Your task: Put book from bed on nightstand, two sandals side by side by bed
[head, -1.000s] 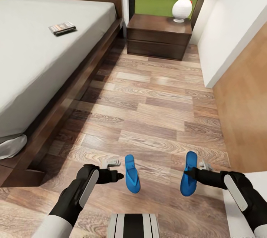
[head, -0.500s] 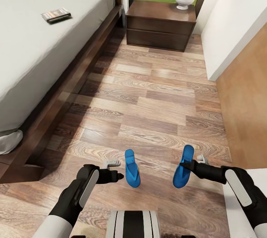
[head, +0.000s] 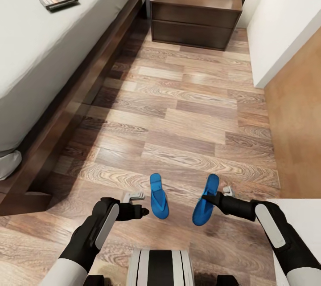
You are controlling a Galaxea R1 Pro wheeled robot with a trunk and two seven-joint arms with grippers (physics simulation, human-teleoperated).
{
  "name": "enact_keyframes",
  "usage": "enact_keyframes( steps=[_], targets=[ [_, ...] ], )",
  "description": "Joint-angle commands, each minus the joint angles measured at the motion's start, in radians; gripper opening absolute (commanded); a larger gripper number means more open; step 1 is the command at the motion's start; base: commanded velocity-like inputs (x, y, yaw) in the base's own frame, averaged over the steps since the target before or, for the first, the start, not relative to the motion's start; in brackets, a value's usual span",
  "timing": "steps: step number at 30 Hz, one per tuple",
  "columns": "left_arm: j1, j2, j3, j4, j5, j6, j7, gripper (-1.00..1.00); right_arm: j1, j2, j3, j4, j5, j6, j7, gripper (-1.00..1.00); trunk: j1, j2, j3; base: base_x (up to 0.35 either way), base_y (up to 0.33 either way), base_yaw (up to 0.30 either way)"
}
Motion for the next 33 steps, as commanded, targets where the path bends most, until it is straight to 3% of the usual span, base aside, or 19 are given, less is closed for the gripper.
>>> enact_keyframes(
  steps=[1, 7, 9, 13, 21, 24, 26, 29, 33],
  targets=[
    [0.000, 0.000, 0.000, -0.001, -0.001, 0.004, -0.002, 1.00, -0.001, 0.007, -0.002, 0.000, 0.007, 0.004, 0.010, -1.00, 0.000, 0.000, -0.005, 0.000, 0.000, 0.000],
    [0.000, -0.001, -0.001, -0.001, -0.001, 0.004, -0.003, 1.00, -0.001, 0.032, -0.001, 0.001, 0.006, 0.004, 0.042, -1.00, 0.003, -0.002, -0.028, 0.000, 0.000, 0.000],
    [0.000, -0.001, -0.001, 0.000, -0.001, 0.004, -0.003, 1.00, -0.001, 0.036, 0.000, 0.001, 0.007, 0.003, 0.138, -1.00, 0.004, -0.002, -0.035, 0.000, 0.000, 0.000],
    [0.000, -0.002, -0.002, 0.000, 0.000, 0.004, -0.003, 1.00, -0.001, 0.036, 0.000, -0.001, 0.008, 0.003, 0.238, -1.00, 0.005, -0.003, -0.047, 0.000, 0.000, 0.000],
    [0.000, -0.002, -0.002, 0.000, 0.001, 0.004, -0.004, 1.00, -0.004, 0.021, -0.005, -0.031, 0.008, 0.004, 0.261, -1.00, 0.005, -0.003, -0.047, 0.000, 0.000, 0.000],
    [0.000, -0.003, -0.002, 0.000, 0.001, 0.004, -0.004, 1.00, -0.042, -0.055, -0.015, -0.090, -0.003, 0.024, 0.263, -1.00, 0.005, -0.003, -0.047, 0.000, 0.000, 0.000],
    [0.000, -0.004, -0.002, 0.000, 0.001, 0.004, -0.004, 1.00, -0.054, -0.096, -0.030, -0.105, -0.041, 0.033, 0.263, -1.00, 0.005, -0.003, -0.047, 0.000, 0.000, 0.000],
    [0.000, -0.004, -0.002, 0.000, 0.001, 0.004, -0.004, 1.00, -0.060, -0.119, -0.046, -0.112, -0.114, 0.038, 0.262, -1.00, 0.005, -0.003, -0.047, 0.000, 0.000, 0.000],
    [0.000, -0.004, -0.001, 0.000, 0.000, 0.004, -0.004, 1.00, -0.062, -0.125, -0.047, -0.114, -0.137, 0.038, 0.261, -1.00, 0.007, -0.004, -0.059, 0.000, 0.000, 0.000]
  ],
)
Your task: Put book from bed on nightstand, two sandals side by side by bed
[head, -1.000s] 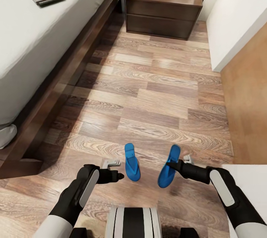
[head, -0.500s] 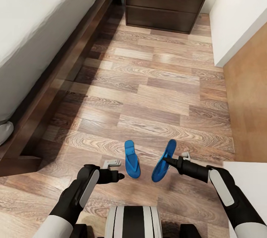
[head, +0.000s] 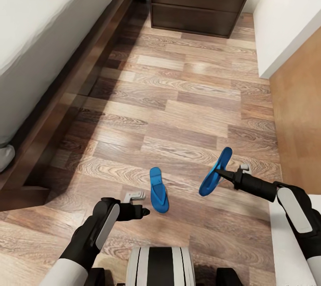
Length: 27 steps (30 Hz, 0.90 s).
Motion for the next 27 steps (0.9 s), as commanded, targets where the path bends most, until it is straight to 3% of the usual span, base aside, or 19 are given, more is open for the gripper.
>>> enact_keyframes(
  steps=[1, 5, 9, 15, 27],
  targets=[
    [0.000, 0.000, 0.000, -0.001, -0.002, 0.004, -0.002, 1.00, -0.001, 0.000, -0.001, 0.001, 0.000, 0.005, 0.008, -1.00, 0.000, 0.000, -0.005, 0.000, 0.000, 0.000],
    [-0.001, 0.001, 0.002, -0.001, -0.003, 0.004, -0.002, 1.00, -0.001, -0.001, 0.001, 0.002, -0.004, 0.005, 0.008, -1.00, 0.002, -0.001, -0.020, 0.000, 0.000, 0.000],
    [0.000, 0.003, 0.002, -0.001, -0.004, -0.003, -0.002, 1.00, 0.000, -0.001, 0.001, 0.004, -0.004, 0.005, 0.009, -1.00, 0.002, -0.001, -0.020, 0.000, 0.000, 0.000],
    [0.002, 0.004, 0.002, -0.001, -0.005, -0.098, -0.001, 1.00, 0.000, -0.003, 0.001, 0.005, -0.004, 0.005, 0.009, -1.00, 0.002, -0.001, -0.020, 0.017, 0.000, 0.000],
    [0.006, 0.004, 0.002, -0.001, -0.005, -0.120, -0.001, 1.00, 0.002, -0.003, 0.001, 0.006, -0.004, 0.005, 0.009, -1.00, 0.002, -0.001, -0.020, 0.150, 0.000, 0.000]
  ],
)
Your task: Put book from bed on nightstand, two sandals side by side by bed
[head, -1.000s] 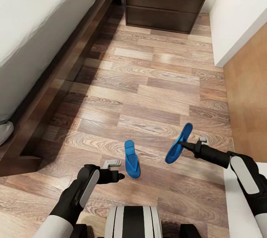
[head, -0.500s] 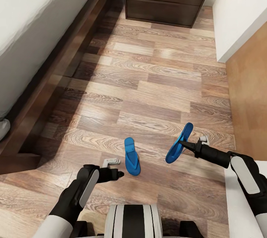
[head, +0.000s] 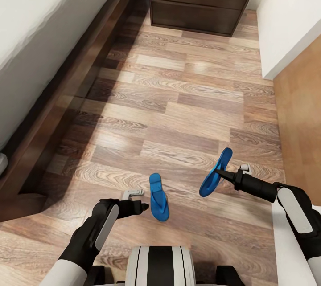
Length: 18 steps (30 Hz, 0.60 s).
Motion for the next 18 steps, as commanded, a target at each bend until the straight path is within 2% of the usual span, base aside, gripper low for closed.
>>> enact_keyframes(
  steps=[1, 8, 18],
  targets=[
    [0.000, 0.000, 0.000, -0.001, -0.001, 0.004, -0.002, 1.00, -0.001, 0.000, -0.001, 0.000, 0.003, 0.005, 0.008, -1.00, 0.000, 0.000, -0.001, 0.025, 0.000, 0.000],
    [0.000, 0.000, 0.000, -0.001, -0.002, 0.004, -0.002, 1.00, -0.001, 0.000, -0.001, 0.002, 0.003, 0.005, 0.007, -1.00, 0.000, 0.000, -0.001, 0.132, -0.028, 0.000],
    [0.000, -0.001, 0.000, -0.001, -0.003, 0.002, -0.001, 1.00, -0.001, 0.000, -0.001, 0.003, 0.004, 0.005, 0.006, -1.00, 0.000, 0.000, -0.001, 0.022, -0.038, 0.000]
  ],
)
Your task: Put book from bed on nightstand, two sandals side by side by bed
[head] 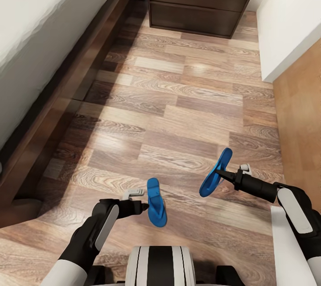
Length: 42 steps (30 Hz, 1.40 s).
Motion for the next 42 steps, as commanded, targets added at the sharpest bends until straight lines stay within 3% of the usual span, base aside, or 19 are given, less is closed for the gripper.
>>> enact_keyframes(
  steps=[1, 42],
  targets=[
    [0.000, 0.000, 0.001, -0.001, -0.001, 0.004, -0.002, 1.00, -0.001, 0.000, -0.001, 0.001, 0.003, 0.005, 0.008, -1.00, 0.000, 0.000, -0.001, 0.015, -0.083, 0.000],
    [0.000, -0.001, -0.001, -0.001, 0.003, 0.004, -0.004, 1.00, -0.001, 0.001, -0.001, 0.001, 0.004, 0.003, 0.006, -1.00, 0.000, 0.000, -0.001, 0.023, -0.050, 0.000]
  ],
)
